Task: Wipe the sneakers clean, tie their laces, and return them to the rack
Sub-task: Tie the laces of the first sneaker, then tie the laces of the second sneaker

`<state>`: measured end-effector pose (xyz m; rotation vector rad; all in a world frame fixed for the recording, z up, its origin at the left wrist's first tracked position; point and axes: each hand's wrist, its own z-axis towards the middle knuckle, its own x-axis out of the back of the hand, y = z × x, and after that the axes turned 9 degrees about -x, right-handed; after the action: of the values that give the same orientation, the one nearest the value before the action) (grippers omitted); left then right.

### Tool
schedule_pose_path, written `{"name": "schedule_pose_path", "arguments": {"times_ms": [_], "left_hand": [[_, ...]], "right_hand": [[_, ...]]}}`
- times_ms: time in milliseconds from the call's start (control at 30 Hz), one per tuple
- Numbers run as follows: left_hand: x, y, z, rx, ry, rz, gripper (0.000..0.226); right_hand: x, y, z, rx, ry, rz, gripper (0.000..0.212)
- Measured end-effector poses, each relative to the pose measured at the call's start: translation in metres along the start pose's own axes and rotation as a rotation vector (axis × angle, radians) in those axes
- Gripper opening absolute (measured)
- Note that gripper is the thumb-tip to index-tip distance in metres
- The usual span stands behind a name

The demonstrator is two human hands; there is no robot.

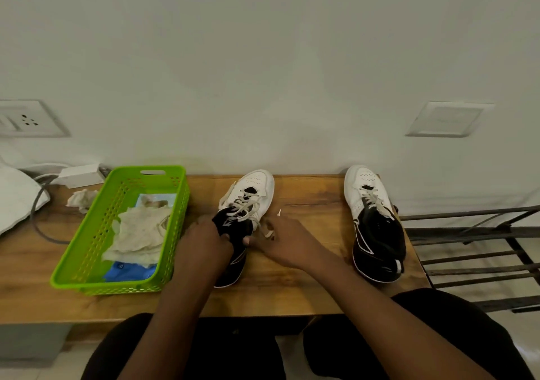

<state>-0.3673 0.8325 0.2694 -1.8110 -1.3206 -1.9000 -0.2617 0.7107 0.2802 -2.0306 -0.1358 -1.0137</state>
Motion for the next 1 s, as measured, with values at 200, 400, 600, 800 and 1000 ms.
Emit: {"name": "schedule_pose_path", "arguments": {"times_ms": [200,400,600,800,1000], "left_hand": [[0.005,0.005,0.016,-0.034,-0.052,-0.1,0.016],[-0.032,0.037,-0.03,-0.117,-0.148,-0.315,0.028],[-0.052,0.05,-0.033,-0.111,-0.138,-0.464,0.065],[-0.045,0.049,-0.023,0.16,-0.311,-1.112,0.037],[-0.046,0.056,-0.016,0.237,-0.228,-1.125,0.031]], "right_hand": [[-0.007,0.01,0.01,-0.087,-0.058,0.174,0.035],[0.037,0.041,-0.009,-0.17,0.014,-0.114,0.038],[0.057,0.052,-0.022,-0.249,-0.075,-0.209,0.057],[0.084,0.054,-0.018,-0.281,-0.069,0.049,0.05],[0.073,0.05,-0.009,-0.351,-0.166,0.165,0.056]]}}
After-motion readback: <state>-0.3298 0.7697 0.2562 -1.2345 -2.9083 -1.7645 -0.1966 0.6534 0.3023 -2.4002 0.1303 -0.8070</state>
